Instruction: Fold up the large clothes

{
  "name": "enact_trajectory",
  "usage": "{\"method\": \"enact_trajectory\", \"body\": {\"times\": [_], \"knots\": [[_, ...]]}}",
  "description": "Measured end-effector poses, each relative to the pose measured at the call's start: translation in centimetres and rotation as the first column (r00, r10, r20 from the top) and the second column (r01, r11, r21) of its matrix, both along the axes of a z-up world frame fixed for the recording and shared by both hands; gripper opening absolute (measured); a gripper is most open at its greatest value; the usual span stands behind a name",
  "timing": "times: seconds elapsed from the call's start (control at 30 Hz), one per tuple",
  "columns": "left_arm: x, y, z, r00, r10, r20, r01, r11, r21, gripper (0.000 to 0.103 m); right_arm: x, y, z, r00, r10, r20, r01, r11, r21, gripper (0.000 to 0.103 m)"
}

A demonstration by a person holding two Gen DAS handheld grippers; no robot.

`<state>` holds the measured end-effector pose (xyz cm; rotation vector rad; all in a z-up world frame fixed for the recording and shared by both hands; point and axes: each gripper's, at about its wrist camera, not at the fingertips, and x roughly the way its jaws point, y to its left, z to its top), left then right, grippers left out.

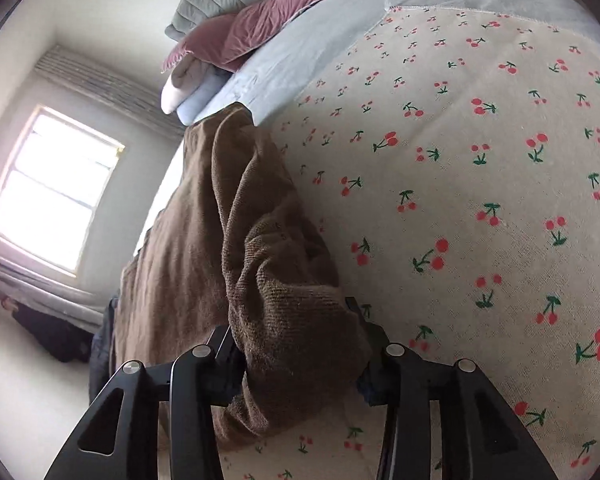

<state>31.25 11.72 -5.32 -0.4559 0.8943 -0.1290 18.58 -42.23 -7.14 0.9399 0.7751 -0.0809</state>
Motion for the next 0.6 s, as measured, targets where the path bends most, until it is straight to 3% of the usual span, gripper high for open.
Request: {"method": "enact_trajectory", "body": {"times": [0.03,0.17,0.27,0.37,0.5,0.6], "knots": [[-0.2,-0.2,0.9,1.0,-0.002,0.011,0.002,0.999,0.048,0.052,-0.5,0.0,0.5,1.0,-0.002,-0.005,0.002,1.0,-0.004,0.055],[-1.2,-0.6,4.7,0.998,-0.05,0.034,0.044,0.985,0.167,0.058,-2.0,0.7,4.6,1.0,0.018,0.005,-0.017,0.994,-0.107,0.062],[-3.7,-0.5,6.3,0.996,-0.08,0.036,0.072,0.978,0.194,0.074,-4.1,1.8,7.9,0.996,0.053,0.068,-0.042,0.987,-0.154,0.067],[-6.1,-0.9,7.9,0.996,-0.087,0.033,0.08,0.981,0.179,0.082,-6.4,4.0,11.0,0.99,0.094,0.101,-0.07,0.972,-0.223,0.069],[-8.8,-1.9,9.6,0.992,-0.127,0.012,0.123,0.976,0.179,0.086,-10.1,7.7,14.7,0.982,0.159,0.097,-0.112,0.921,-0.374,0.073],[-11.0,-3.0,10.6,0.991,-0.137,0.001,0.134,0.971,0.199,0.097,-11.5,10.4,16.5,0.982,0.174,0.073,-0.119,0.872,-0.475,0.079]]}}
